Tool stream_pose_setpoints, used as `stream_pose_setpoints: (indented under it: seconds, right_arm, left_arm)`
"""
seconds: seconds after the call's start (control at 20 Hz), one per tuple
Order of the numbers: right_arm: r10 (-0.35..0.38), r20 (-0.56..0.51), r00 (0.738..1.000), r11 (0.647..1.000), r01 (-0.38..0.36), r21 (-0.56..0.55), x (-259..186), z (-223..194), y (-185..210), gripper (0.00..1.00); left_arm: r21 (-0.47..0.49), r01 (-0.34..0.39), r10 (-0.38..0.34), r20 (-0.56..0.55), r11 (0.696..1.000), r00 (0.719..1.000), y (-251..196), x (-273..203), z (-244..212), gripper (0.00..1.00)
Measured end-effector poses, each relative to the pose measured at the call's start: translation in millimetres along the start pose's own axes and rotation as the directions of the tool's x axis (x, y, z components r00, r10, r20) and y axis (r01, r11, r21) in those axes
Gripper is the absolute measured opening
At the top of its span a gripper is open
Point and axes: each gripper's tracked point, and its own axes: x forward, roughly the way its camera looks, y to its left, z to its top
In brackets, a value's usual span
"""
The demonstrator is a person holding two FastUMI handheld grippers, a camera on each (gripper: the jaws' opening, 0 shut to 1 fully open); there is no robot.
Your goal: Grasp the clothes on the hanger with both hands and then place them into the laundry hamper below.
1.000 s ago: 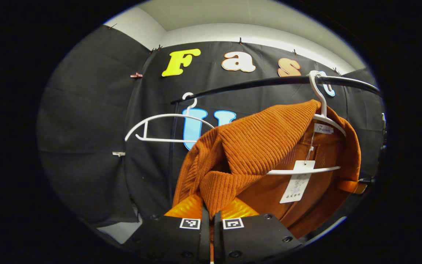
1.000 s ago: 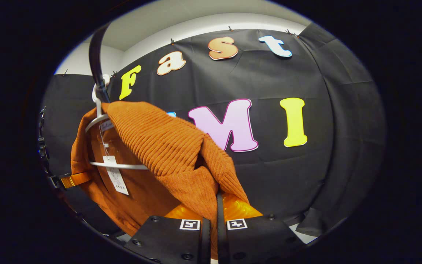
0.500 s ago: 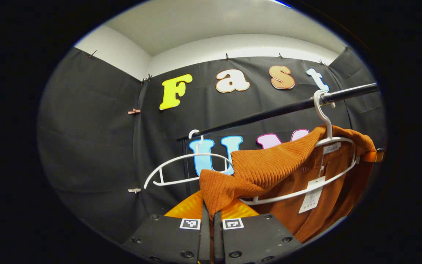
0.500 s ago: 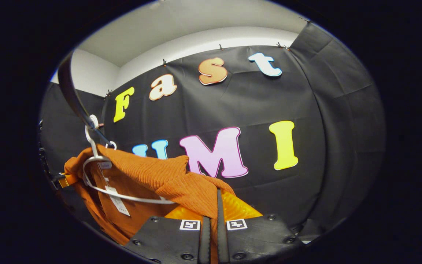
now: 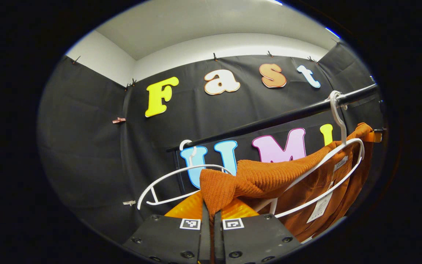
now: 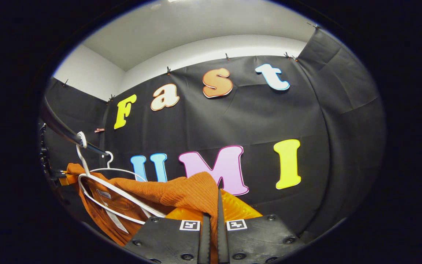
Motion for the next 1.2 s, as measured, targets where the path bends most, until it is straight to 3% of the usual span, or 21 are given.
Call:
stream_pose_setpoints:
  seconds: [0.2, 0.4, 0.5, 0.65, 0.9, 1.2]
  right_arm:
    - [-0.001, -0.074, 0.997, 0.999, 0.003, 0.034, 0.4, -36.3, -10.6, 0.16]
    - [0.006, -0.066, 0.998, 0.999, -0.003, 0.044, -12.1, -42.3, -15.9, 0.12]
    - [-0.019, -0.112, 0.994, 1.000, 0.021, 0.013, -17.9, -60.3, -24.1, 0.12]
    - [-0.048, -0.182, 0.982, 0.997, 0.059, 0.054, -29.7, -92.8, -27.3, 0.12]
    - [-0.039, -0.316, 0.948, 0.991, 0.078, 0.111, -62.3, -156.8, -13.5, 0.12]
    - [-0.008, -0.406, 0.914, 0.985, 0.076, 0.152, -89.9, -199.9, 10.1, 0.12]
  left_arm:
    - [-0.083, 0.031, -0.036, -0.059, 0.996, 0.998, -5.7, 2.1, -39.1, 0.08]
    - [-0.139, 0.002, -0.015, -0.093, 0.990, 0.996, -4.5, -8.9, -70.7, 0.07]
    - [-0.179, 0.007, -0.031, -0.131, 0.984, 0.991, -13.6, -14.3, -87.3, 0.07]
    - [-0.191, 0.020, -0.055, -0.183, 0.981, 0.981, -34.4, -29.4, -115.1, 0.08]
    - [-0.204, 0.066, -0.129, -0.310, 0.977, 0.942, -81.7, -61.2, -170.0, 0.08]
    - [-0.236, 0.107, -0.195, -0.391, 0.966, 0.899, -120.2, -93.6, -203.6, 0.08]
